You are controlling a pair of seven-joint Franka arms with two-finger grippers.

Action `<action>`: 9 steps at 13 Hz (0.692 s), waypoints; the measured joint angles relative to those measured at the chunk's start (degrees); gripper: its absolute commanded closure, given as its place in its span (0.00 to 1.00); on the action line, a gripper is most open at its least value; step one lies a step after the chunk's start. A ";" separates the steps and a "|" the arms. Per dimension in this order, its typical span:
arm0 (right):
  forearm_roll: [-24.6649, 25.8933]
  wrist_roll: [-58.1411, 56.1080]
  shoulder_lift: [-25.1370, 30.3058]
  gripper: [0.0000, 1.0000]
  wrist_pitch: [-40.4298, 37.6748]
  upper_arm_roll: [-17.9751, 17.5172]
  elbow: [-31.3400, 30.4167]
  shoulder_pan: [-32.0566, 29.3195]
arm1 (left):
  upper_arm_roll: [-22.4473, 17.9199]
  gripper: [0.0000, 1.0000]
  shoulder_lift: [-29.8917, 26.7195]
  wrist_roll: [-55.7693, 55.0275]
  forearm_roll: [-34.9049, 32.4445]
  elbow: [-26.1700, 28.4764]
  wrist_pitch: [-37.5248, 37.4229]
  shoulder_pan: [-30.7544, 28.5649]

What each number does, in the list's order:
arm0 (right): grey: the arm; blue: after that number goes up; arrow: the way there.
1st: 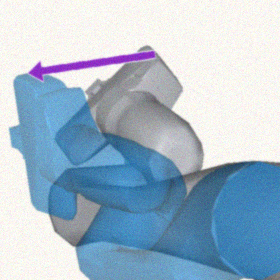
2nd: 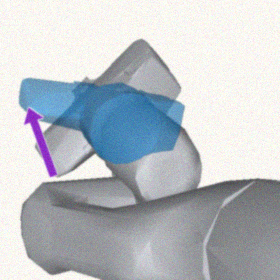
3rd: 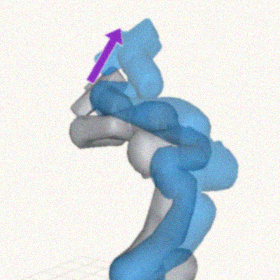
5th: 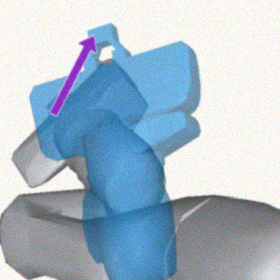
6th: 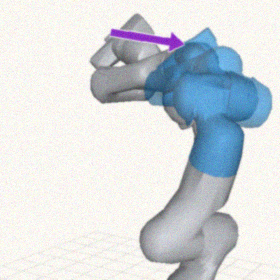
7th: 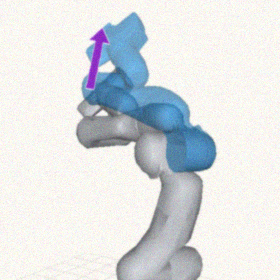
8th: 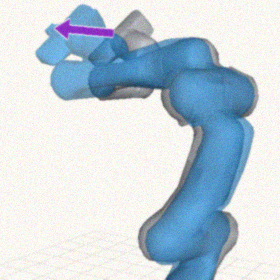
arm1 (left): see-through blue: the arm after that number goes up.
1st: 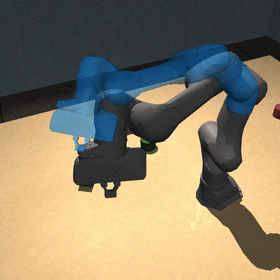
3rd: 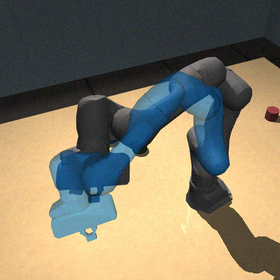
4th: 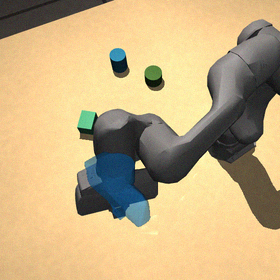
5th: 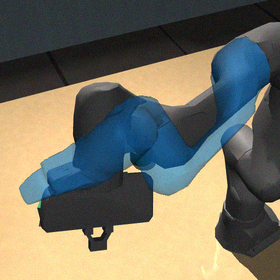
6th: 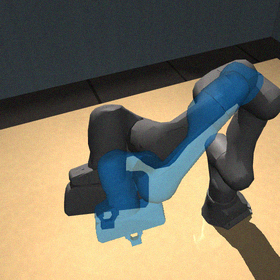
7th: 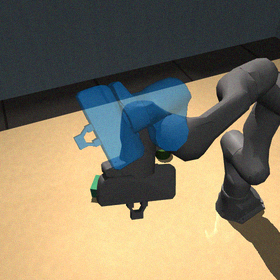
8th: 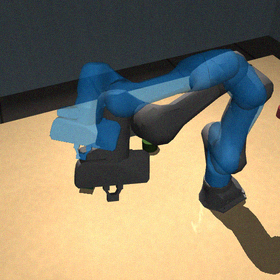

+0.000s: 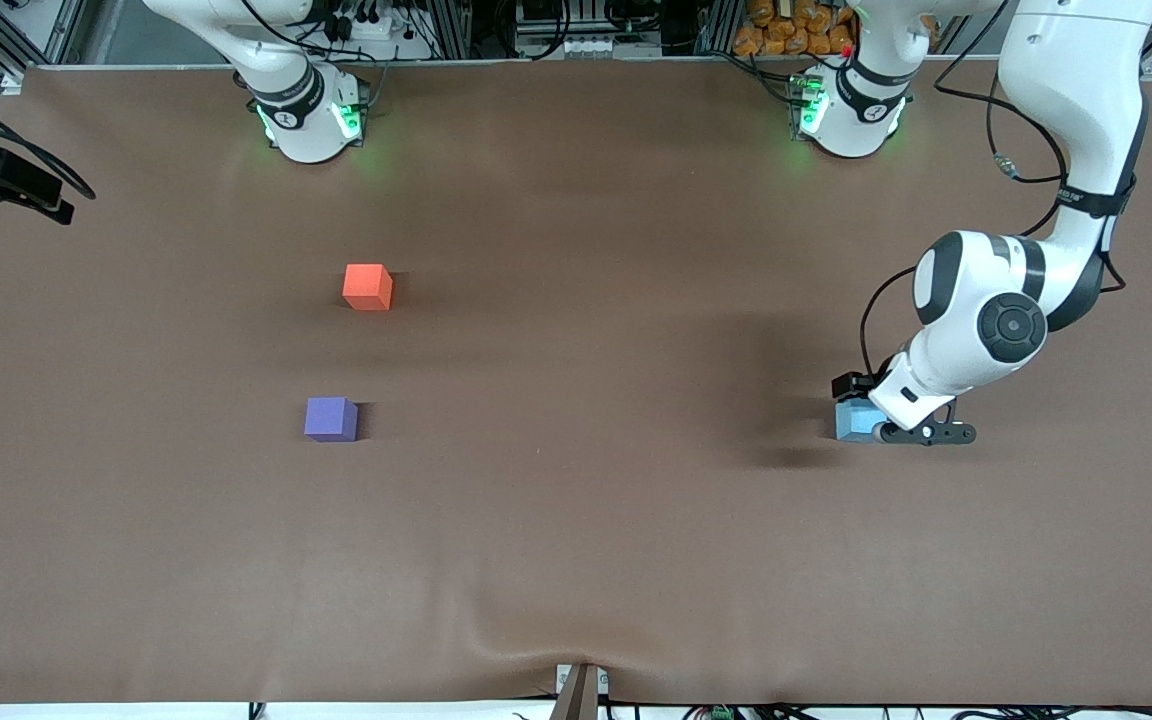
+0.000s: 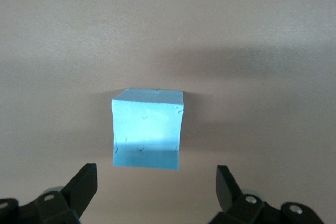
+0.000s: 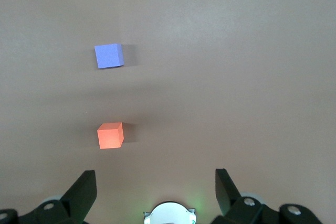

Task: Place blue block between orange and purple blocks
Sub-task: 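Lower the left gripper and close it on the light-blue block, then lift the blue block with the left gripper toward the table middle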

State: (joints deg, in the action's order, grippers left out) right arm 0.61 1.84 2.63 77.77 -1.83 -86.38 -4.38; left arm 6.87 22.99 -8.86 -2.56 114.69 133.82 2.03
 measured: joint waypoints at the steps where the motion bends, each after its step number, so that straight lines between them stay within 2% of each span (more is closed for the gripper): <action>1: 0.00 0.00 0.00 0.00 0.00 0.00 0.00 -0.01 | -0.01 0.00 0.60 -0.03 0.00 0.00 0.59 0.00; 6: 0.00 0.00 0.00 0.00 -0.01 0.00 0.00 -0.02 | -0.26 0.00 3.53 0.03 -2.92 -0.35 3.98 -0.19; 7: 0.00 0.00 0.00 0.00 -0.01 0.00 0.00 -0.02 | -0.26 0.31 4.67 0.03 -3.68 -0.68 4.41 -0.20; 8: 0.00 0.00 0.00 0.00 -0.02 0.00 0.00 -0.02 | -0.26 0.93 5.84 0.03 -4.43 -1.16 4.80 -0.21; 9: 0.00 0.00 0.00 0.00 -0.02 0.00 0.00 -0.02 | -0.26 1.00 6.99 0.04 -5.14 -2.10 5.24 -0.26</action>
State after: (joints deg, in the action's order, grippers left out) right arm 0.61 1.84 2.63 77.75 -1.83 -86.38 -4.41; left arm 6.61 29.99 -8.82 -7.71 112.60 139.06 1.78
